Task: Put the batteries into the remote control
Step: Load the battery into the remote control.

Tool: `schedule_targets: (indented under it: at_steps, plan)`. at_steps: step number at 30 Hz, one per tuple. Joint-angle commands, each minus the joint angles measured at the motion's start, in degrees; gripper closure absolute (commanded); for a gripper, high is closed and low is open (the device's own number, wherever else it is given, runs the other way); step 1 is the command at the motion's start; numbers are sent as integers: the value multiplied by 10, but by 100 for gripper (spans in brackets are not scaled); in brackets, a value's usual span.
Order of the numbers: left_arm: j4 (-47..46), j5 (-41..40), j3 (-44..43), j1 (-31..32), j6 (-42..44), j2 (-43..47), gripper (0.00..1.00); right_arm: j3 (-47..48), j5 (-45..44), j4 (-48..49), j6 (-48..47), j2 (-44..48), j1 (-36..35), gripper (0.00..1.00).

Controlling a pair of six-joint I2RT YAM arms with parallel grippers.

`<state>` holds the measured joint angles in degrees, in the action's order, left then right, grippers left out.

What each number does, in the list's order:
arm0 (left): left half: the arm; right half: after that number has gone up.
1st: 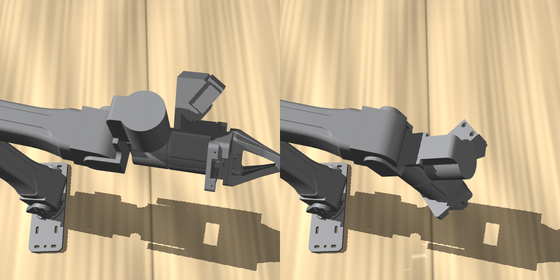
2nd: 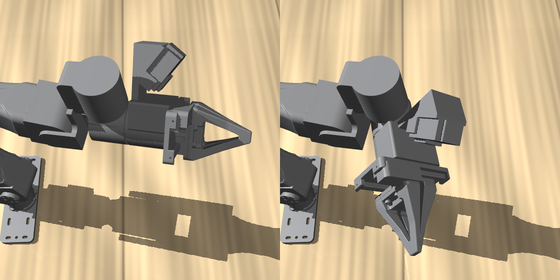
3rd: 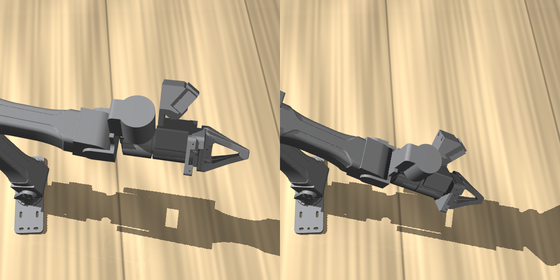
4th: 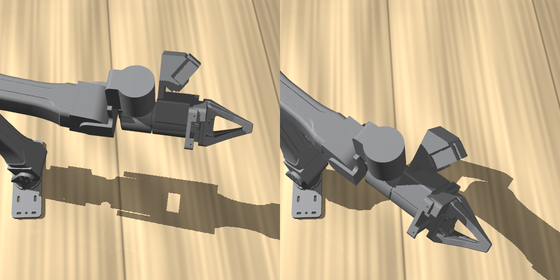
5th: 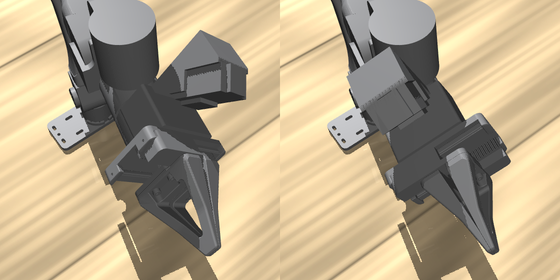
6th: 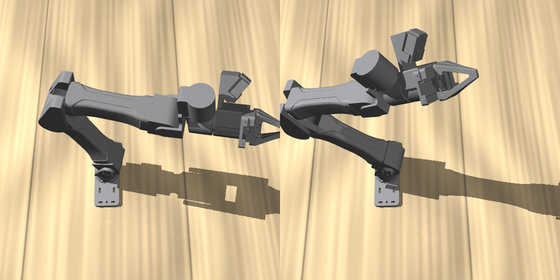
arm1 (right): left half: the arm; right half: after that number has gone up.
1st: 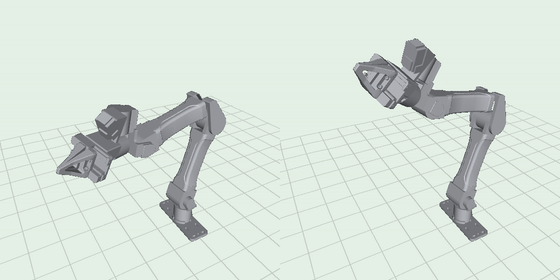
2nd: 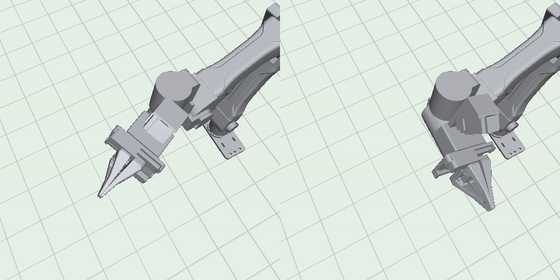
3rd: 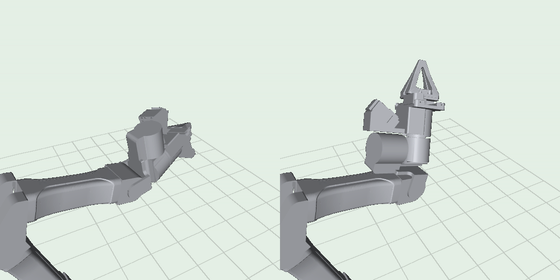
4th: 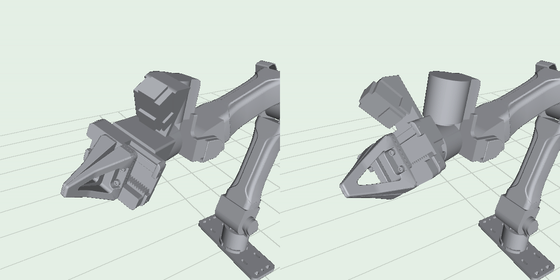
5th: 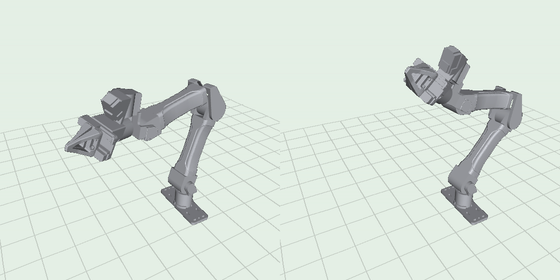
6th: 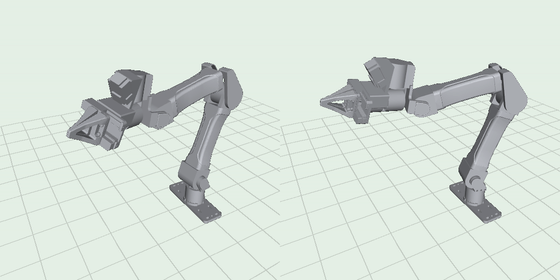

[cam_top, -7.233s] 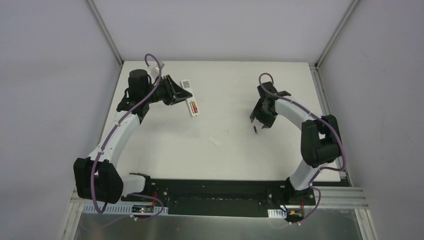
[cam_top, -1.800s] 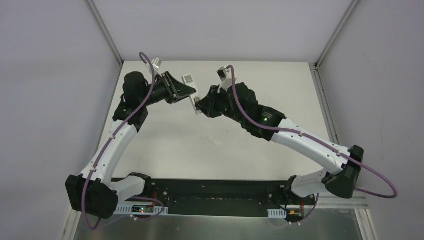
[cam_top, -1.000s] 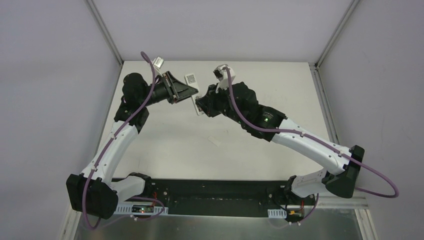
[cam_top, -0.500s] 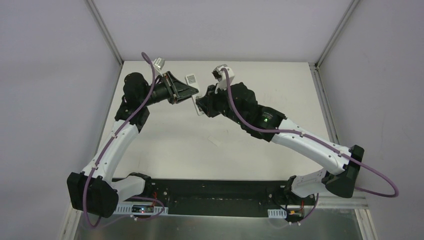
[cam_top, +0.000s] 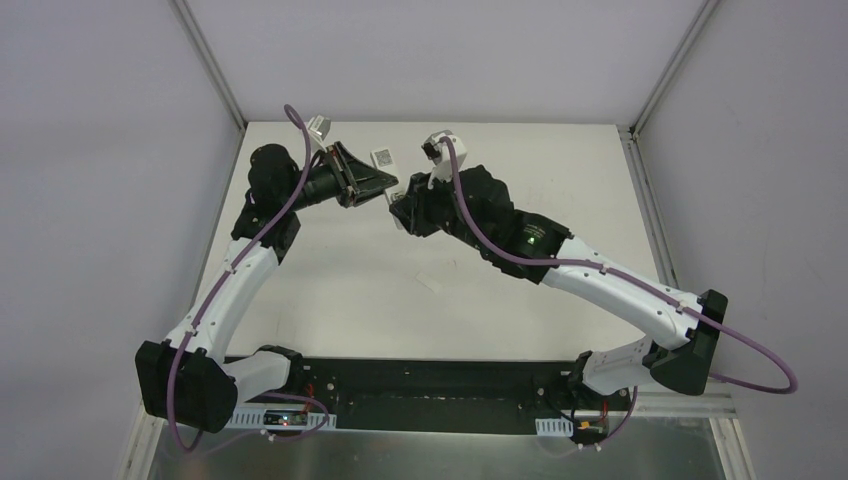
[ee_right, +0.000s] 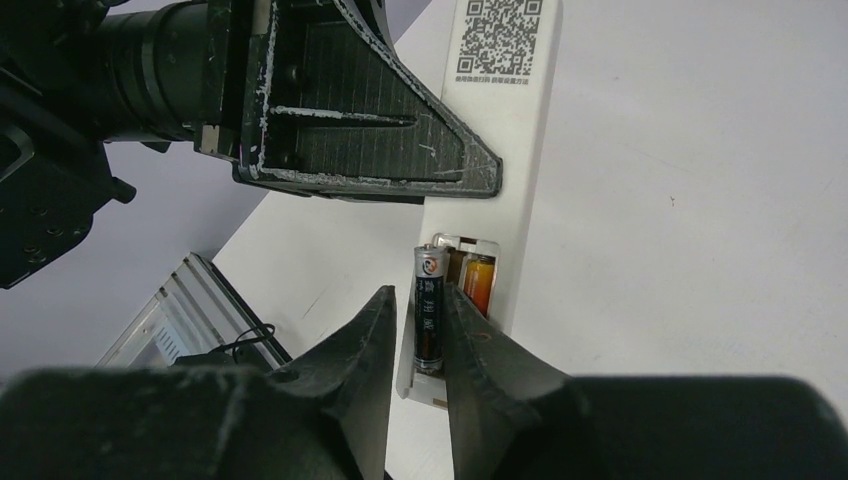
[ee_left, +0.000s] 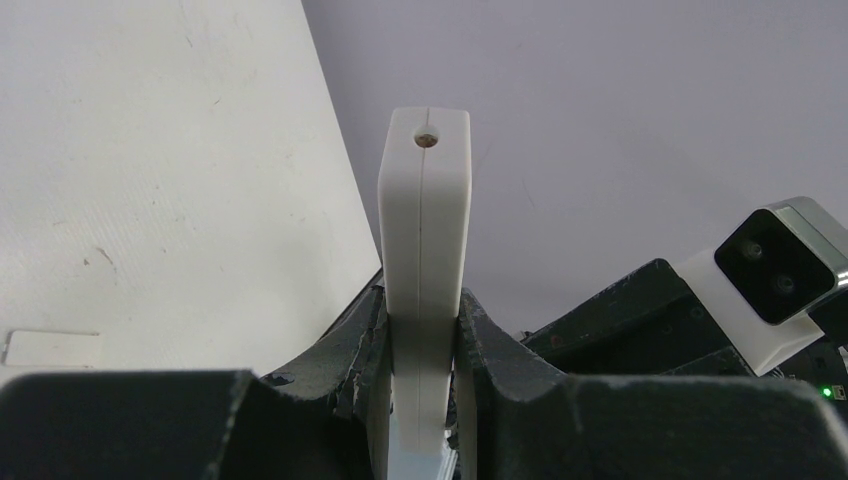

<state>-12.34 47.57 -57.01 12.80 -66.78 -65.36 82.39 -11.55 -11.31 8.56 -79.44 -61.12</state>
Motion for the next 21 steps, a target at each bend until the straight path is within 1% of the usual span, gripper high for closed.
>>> schedule_targets:
  at_steps: [1, 7, 9, 11, 15, 21]
  plan:
    - [-52, 5, -24, 4, -12, 7, 100, 26, -8, -8, 8, -1, -1, 73]
    - [-52, 6, -23, 4, -12, 8, 100, 25, -29, -3, 14, 2, -1, 73]
    - [-52, 6, -24, 4, -12, 9, 100, 21, -42, 2, 16, 4, -2, 75]
    - [-52, 7, -23, 4, -12, 10, 100, 16, -53, 12, 15, 5, -1, 79]
    - [-52, 9, -21, 4, -19, 12, 100, -9, -57, 59, 8, 15, -1, 85]
    - [-53, 7, -29, 4, -52, 13, 100, -23, -46, 88, -8, 10, -1, 87]
